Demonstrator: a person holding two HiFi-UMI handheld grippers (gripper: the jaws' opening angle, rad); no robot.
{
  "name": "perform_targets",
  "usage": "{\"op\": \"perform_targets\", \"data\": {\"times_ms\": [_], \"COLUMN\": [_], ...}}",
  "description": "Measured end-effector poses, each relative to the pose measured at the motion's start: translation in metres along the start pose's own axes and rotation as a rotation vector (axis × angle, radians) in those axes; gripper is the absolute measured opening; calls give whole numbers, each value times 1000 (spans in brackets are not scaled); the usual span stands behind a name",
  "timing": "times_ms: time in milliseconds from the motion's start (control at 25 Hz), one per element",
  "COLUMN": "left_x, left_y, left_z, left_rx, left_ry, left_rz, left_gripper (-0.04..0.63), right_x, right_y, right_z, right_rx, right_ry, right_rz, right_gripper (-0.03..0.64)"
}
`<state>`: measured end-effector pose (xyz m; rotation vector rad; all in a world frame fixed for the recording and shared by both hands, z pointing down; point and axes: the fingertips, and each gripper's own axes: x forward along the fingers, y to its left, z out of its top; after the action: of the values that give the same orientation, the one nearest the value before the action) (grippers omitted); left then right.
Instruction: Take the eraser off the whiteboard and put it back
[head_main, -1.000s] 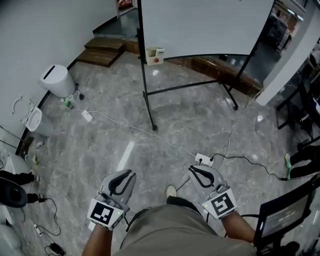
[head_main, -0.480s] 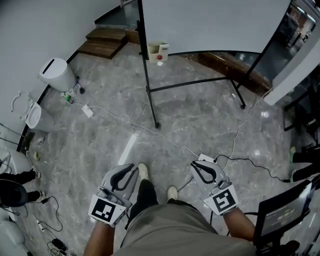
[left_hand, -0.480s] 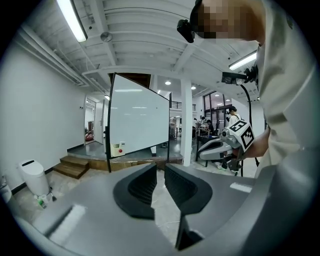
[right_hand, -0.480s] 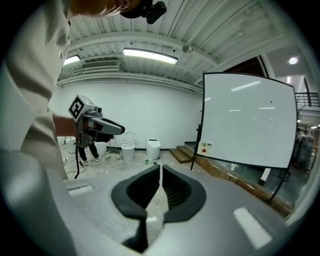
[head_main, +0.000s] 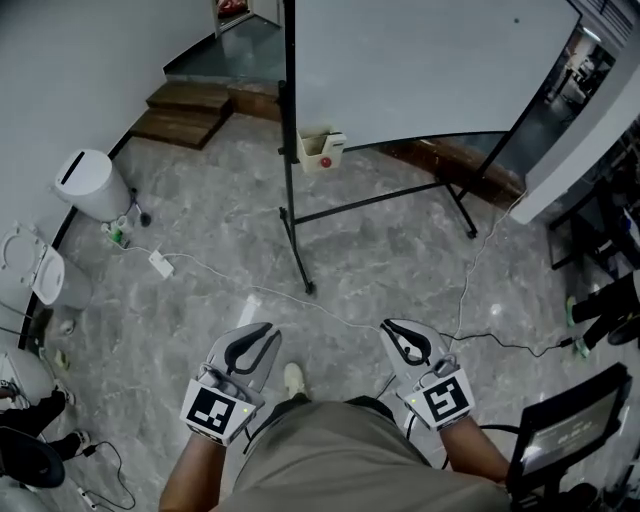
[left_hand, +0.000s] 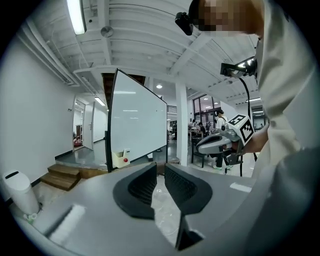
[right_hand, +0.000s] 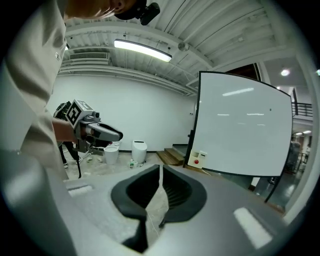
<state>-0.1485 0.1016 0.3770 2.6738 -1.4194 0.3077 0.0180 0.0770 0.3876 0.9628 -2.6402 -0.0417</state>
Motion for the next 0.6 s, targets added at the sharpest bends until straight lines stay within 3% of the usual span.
{"op": "perform_targets", "data": {"times_ms": [320, 600], "left_x": [34, 107], "left_y": [73, 114], "left_z": [-13, -6], "left_rx": [39, 59], "left_ry": [-13, -1], "left_rz": [-72, -104], "left_gripper": [67, 91], "right_x": [56, 84], "right_y": [8, -44], "right_z": [6, -6], "right_rx": [26, 42], "right_ry": [43, 87], "right_rz": [-48, -78], "right_gripper": [14, 14]}}
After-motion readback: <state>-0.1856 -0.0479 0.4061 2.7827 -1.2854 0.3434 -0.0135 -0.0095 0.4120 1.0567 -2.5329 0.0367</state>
